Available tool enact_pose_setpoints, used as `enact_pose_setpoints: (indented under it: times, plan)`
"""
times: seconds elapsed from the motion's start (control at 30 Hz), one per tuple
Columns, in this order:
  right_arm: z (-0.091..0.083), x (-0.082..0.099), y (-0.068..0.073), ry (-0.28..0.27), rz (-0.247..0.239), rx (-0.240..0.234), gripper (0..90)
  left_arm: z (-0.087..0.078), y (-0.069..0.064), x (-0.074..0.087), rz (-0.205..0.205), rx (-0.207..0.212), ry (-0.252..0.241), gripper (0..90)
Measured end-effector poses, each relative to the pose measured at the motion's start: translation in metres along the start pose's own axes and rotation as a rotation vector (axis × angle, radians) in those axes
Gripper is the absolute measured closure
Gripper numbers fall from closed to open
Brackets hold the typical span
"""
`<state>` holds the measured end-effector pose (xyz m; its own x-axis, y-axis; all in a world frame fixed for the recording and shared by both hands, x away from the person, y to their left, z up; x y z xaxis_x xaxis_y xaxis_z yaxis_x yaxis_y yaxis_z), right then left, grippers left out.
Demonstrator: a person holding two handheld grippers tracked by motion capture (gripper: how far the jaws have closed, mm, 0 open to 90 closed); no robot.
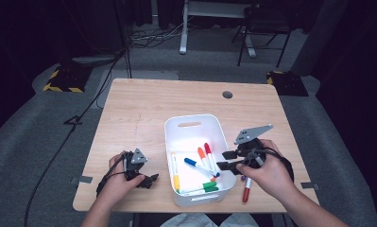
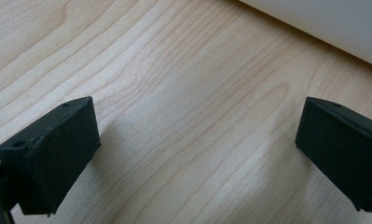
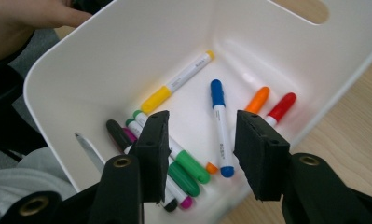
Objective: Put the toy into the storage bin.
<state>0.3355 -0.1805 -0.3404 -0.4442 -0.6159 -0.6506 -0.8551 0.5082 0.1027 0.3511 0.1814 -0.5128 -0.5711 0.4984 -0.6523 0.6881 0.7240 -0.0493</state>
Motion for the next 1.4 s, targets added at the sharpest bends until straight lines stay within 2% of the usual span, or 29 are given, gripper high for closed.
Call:
enact_pose_setpoints:
  times: [0.17, 0.2, 0.27, 0.33, 0.43, 0.47, 0.53, 0.6, 0.67, 0.73, 0.77, 0.8, 0.83, 0.87, 0.9, 0.93, 1.4]
  plan:
    - [-0.011, 0.010, -0.013, -0.047, 0.039, 0.029, 56.2, 0.000, 0.000, 0.000, -0.006, -0.003, -0.004, 0.0]
    - [-0.014, 0.017, -0.019, -0.061, 0.052, 0.052, 56.3, 0.001, 0.000, 0.000, 0.000, -0.007, -0.009, 0.0]
    - [-0.015, 0.019, -0.021, -0.060, 0.063, 0.062, 56.2, 0.000, -0.001, 0.000, -0.013, -0.001, 0.000, 0.0]
    - [-0.016, 0.028, -0.031, -0.053, 0.085, 0.084, 56.3, 0.001, -0.001, 0.000, -0.013, -0.001, -0.001, 0.0]
    - [-0.016, 0.034, -0.039, -0.052, 0.111, 0.099, 56.3, 0.001, -0.001, 0.000, -0.014, -0.001, -0.001, 0.0]
    - [-0.015, 0.040, -0.046, -0.040, 0.133, 0.121, 56.2, 0.001, -0.001, 0.000, -0.011, -0.001, -0.004, 0.0]
    - [-0.014, 0.043, -0.050, -0.036, 0.145, 0.132, 56.2, 0.001, -0.001, 0.000, -0.012, -0.001, -0.004, 0.0]
    - [-0.005, 0.056, -0.064, 0.002, 0.182, 0.159, 55.2, 0.001, -0.001, 0.000, -0.011, -0.001, -0.004, 0.0]
    - [-0.002, 0.060, -0.067, 0.011, 0.190, 0.167, 55.2, 0.001, -0.001, 0.000, -0.011, 0.001, -0.005, 0.0]
    - [0.011, 0.073, -0.080, 0.052, 0.221, 0.181, 55.2, 0.001, -0.001, 0.000, -0.014, -0.001, -0.001, 0.0]
    - [0.011, 0.073, -0.080, 0.052, 0.221, 0.181, 55.2, 0.001, -0.001, 0.000, -0.014, -0.001, -0.001, 0.0]
    - [0.021, 0.082, -0.087, 0.073, 0.246, 0.188, 55.2, 0.001, -0.001, 0.000, -0.012, 0.001, -0.006, 0.0]
    - [0.021, 0.082, -0.087, 0.073, 0.246, 0.188, 55.2, 0.001, -0.001, 0.000, -0.012, 0.001, -0.006, 0.0]
    - [0.028, 0.089, -0.093, 0.093, 0.267, 0.192, 55.2, 0.001, -0.001, 0.000, -0.011, 0.000, -0.005, 0.0]
    - [0.028, 0.089, -0.093, 0.093, 0.267, 0.192, 55.2, 0.001, 0.000, 0.000, -0.010, -0.002, -0.004, 0.0]
    - [0.033, 0.095, -0.098, 0.107, 0.277, 0.197, 55.2, 0.001, 0.000, 0.000, -0.012, -0.002, -0.003, 0.0]
    - [0.057, 0.113, -0.118, 0.156, 0.350, 0.193, 55.5, 0.001, -0.001, -0.001, -0.016, 0.005, -0.001, 0.0]
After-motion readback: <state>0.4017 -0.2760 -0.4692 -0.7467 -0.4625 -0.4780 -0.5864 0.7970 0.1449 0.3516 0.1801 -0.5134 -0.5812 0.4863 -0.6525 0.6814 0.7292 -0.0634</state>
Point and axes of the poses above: each handheld gripper's, and its own axes: z roughly forward along the jaws, x roughly out of its underside, y roughly to its left, the point moved 1 cm from there along z, roughly forward along the jaws, and after that the axes turned 2 degrees about -z, right-handed, at the moved point
